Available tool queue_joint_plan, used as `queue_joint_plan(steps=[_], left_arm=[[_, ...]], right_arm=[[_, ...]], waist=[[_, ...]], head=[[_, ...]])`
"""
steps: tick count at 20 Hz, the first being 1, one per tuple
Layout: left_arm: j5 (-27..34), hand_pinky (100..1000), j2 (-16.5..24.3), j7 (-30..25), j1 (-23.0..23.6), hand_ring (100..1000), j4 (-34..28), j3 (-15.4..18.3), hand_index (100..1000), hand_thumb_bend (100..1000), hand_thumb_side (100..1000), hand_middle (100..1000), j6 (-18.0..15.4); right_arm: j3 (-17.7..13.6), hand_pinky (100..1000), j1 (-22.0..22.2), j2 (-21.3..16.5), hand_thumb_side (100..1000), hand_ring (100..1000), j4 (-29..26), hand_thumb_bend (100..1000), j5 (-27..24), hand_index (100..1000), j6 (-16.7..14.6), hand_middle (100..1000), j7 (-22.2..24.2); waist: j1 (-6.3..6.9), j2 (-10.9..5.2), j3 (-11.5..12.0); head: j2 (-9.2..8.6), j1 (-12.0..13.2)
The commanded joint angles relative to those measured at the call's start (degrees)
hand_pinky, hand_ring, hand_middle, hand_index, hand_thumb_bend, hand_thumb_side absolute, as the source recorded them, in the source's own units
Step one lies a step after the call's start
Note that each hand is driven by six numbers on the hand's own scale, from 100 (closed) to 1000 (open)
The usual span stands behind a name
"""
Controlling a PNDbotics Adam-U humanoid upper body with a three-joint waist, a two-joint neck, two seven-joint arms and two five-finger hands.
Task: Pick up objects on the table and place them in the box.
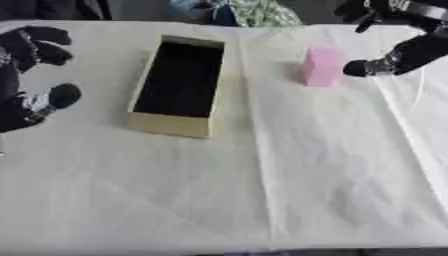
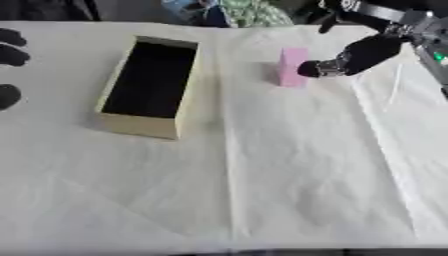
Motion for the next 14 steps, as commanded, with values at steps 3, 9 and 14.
queue_joint_plan(steps=[3, 9, 14], left_arm=[[0.7, 705, 0.4, -0.4, -1.1, 666, -1.2, -0.1, 777, 920, 669, 682, -0.1], [1.1, 703, -0.5, -0.6, -1.9, 665, -1.3, -0.4, 776, 915, 672, 681, -0.2], [1.3, 703, -0.7, -0.9, -2.1, 665, -1.3, -0.5, 777, 913, 674, 681, -0.2]], right_arm=[[-0.8, 790, -2.6, -0.7, 443, 885, 4.4, 546, 2.8, 921, -1.7, 899, 1.2], [-2.0, 791, -5.1, 2.4, 415, 883, 9.2, 540, 5.7, 902, -0.2, 884, 2.3], [-2.4, 792, -7.7, 5.3, 416, 884, 15.9, 542, 9.4, 900, -1.7, 884, 2.9]], waist=[[0.08, -0.73, 0.1], [0.34, -0.35, 0.9], [0.46, -0.07, 1.1]], head=[[-0.83, -0.5], [-1.28, -1.5], [-1.41, -1.7]])
